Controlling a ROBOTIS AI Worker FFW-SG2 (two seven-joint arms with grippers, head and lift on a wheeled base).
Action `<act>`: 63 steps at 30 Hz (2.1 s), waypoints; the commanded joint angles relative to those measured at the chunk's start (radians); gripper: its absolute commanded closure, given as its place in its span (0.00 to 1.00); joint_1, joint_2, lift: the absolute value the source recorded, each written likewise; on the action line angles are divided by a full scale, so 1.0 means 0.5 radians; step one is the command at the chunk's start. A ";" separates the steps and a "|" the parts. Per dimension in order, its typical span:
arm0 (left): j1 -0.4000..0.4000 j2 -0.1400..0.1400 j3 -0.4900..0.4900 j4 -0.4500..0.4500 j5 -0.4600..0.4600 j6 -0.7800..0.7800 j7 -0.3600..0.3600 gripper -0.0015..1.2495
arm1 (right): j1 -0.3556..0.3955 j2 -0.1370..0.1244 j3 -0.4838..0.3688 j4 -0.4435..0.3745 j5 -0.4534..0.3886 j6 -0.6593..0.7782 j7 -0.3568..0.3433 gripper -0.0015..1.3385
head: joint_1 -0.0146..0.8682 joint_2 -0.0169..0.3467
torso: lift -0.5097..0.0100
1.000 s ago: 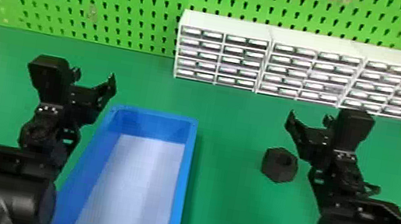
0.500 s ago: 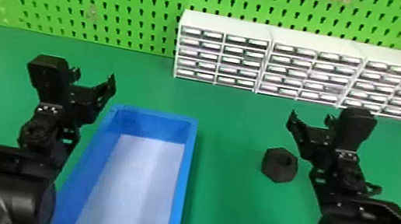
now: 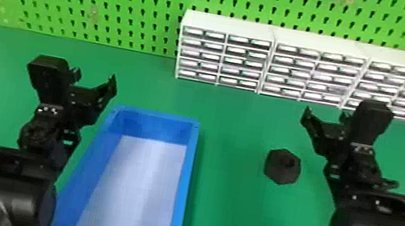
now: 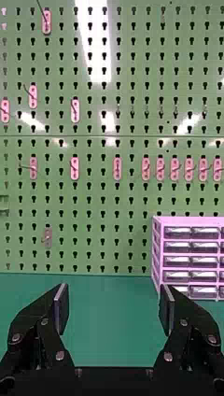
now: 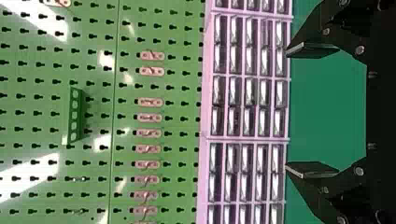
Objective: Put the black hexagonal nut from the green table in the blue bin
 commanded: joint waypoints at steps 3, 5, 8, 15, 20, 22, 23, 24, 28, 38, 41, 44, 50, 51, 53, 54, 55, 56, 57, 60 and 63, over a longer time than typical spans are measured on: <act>0.000 0.000 0.001 0.000 0.000 0.000 0.000 0.39 | -0.136 -0.081 0.013 0.000 -0.013 0.216 0.003 0.31 | 0.79 0.19 | 0.80; 0.000 0.000 0.001 0.000 0.000 0.000 0.000 0.39 | -0.173 -0.114 0.032 0.000 -0.023 0.284 0.006 0.31 | 0.79 0.19 | 0.80; 0.000 0.000 0.001 0.000 -0.003 0.000 0.000 0.39 | -0.234 -0.167 0.056 0.000 -0.032 0.403 0.012 0.31 | 0.79 0.19 | 0.80; 0.003 0.000 0.007 0.003 0.000 0.003 0.000 0.39 | -0.397 -0.203 0.047 0.003 0.162 0.750 0.227 0.31 | 0.79 0.19 | 0.80; 0.000 0.000 0.004 0.003 -0.003 0.003 0.003 0.39 | -0.489 -0.209 0.056 0.031 0.269 0.913 0.335 0.31 | 0.79 0.19 | 0.80; 0.000 0.000 0.004 0.003 -0.003 0.003 0.003 0.39 | -0.541 -0.228 0.078 0.064 0.303 0.971 0.396 0.31 | 0.79 0.19 | 0.80; 0.000 0.000 0.004 0.003 -0.003 0.003 0.003 0.39 | -0.563 -0.237 0.090 0.077 0.321 1.002 0.424 0.31 | 0.79 0.19 | 0.80; -0.003 0.000 0.004 0.003 0.000 0.003 0.000 0.39 | -0.593 -0.249 0.105 0.098 0.346 1.038 0.470 0.31 | 0.79 0.19 | 0.80; -0.003 0.000 0.004 0.003 -0.003 0.003 0.003 0.39 | -0.701 -0.280 0.157 0.181 0.444 1.158 0.626 0.31 | 0.79 0.19 | 0.80; -0.003 0.000 0.001 0.012 -0.003 0.003 0.000 0.39 | -0.940 -0.338 0.320 0.522 0.539 1.296 0.973 0.31 | 0.79 0.19 | 0.80; -0.003 0.000 0.001 0.012 0.000 0.003 0.003 0.39 | -0.995 -0.348 0.384 0.620 0.606 1.305 1.059 0.31 | 0.79 0.19 | 0.80; -0.003 0.000 0.001 0.012 0.000 0.003 0.000 0.39 | -1.047 -0.351 0.430 0.724 0.625 1.302 1.126 0.31 | 0.79 0.19 | 0.80; -0.003 0.000 0.001 0.015 0.000 0.003 0.000 0.39 | -1.139 -0.366 0.547 0.908 0.640 1.299 1.197 0.31 | 0.79 0.19 | 0.80; -0.003 0.000 0.001 0.015 0.000 0.003 0.000 0.39 | -1.161 -0.366 0.569 0.954 0.652 1.299 1.230 0.31 | 0.79 0.19 | 0.80; -0.003 0.000 0.001 0.018 0.000 0.003 0.000 0.39 | -1.195 -0.366 0.602 1.025 0.665 1.299 1.264 0.31 | 0.79 0.19 | 0.80; -0.003 0.000 0.001 0.018 0.000 0.003 0.000 0.39 | -1.213 -0.363 0.621 1.071 0.686 1.299 1.292 0.31 | 0.79 0.19 | 0.80; -0.003 0.000 0.001 0.018 0.000 0.003 0.000 0.39 | -1.228 -0.363 0.636 1.101 0.692 1.296 1.304 0.31 | 0.79 0.19 | 0.80; -0.003 0.000 0.001 0.018 0.000 0.003 0.000 0.39 | -1.244 -0.360 0.648 1.132 0.698 1.296 1.313 0.31 | 0.79 0.19 | 0.80; -0.003 0.000 0.001 0.018 0.000 0.003 0.000 0.39 | -1.259 -0.351 0.654 1.175 0.708 1.293 1.329 0.31 | 0.79 0.19 | 0.80; -0.003 0.000 -0.002 0.018 0.000 0.003 0.000 0.39 | -1.293 -0.338 0.679 1.267 0.720 1.278 1.350 0.31 | 0.79 0.19 | 0.80; -0.003 0.000 -0.002 0.021 0.000 0.003 0.000 0.39 | -1.327 -0.335 0.716 1.353 0.717 1.269 1.362 0.31 | 0.79 0.19 | 0.80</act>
